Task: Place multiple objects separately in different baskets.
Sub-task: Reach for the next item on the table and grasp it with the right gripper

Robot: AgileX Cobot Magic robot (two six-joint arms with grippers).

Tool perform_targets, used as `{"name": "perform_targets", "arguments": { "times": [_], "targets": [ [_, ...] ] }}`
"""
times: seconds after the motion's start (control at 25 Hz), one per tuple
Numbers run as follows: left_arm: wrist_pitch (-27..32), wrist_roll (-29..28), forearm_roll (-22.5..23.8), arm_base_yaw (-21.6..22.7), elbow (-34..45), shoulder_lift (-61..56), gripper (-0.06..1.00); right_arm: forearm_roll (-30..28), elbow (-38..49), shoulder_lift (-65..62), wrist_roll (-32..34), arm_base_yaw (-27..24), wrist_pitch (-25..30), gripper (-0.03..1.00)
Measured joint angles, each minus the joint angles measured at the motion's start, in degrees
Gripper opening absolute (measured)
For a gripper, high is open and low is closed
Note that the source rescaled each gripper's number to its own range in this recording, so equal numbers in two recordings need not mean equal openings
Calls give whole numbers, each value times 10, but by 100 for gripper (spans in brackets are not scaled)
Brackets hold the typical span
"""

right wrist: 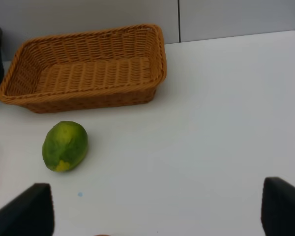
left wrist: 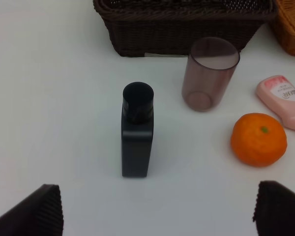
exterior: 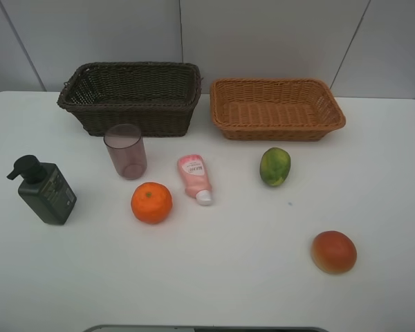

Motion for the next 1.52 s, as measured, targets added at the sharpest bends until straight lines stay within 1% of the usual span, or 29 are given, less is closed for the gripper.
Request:
{"name": "perform_targets", "arguments": {
  "times": [1.04, 1.16, 1.4, 1.52],
  "targets": [
    [0, 0, 0, 0, 0, 0, 100, 0, 0, 4, 0, 5, 0, 83],
    [0, 0, 0, 0, 0, 0, 100, 0, -14, 54, 0, 5, 0, 83],
    [0, 0, 0, 0, 0, 0, 100, 0, -80, 247, 0, 5, -3, 83],
    [0, 0, 0, 0, 0, 0, 100, 0, -100, 341, 0, 5, -16, 83]
  ]
}}
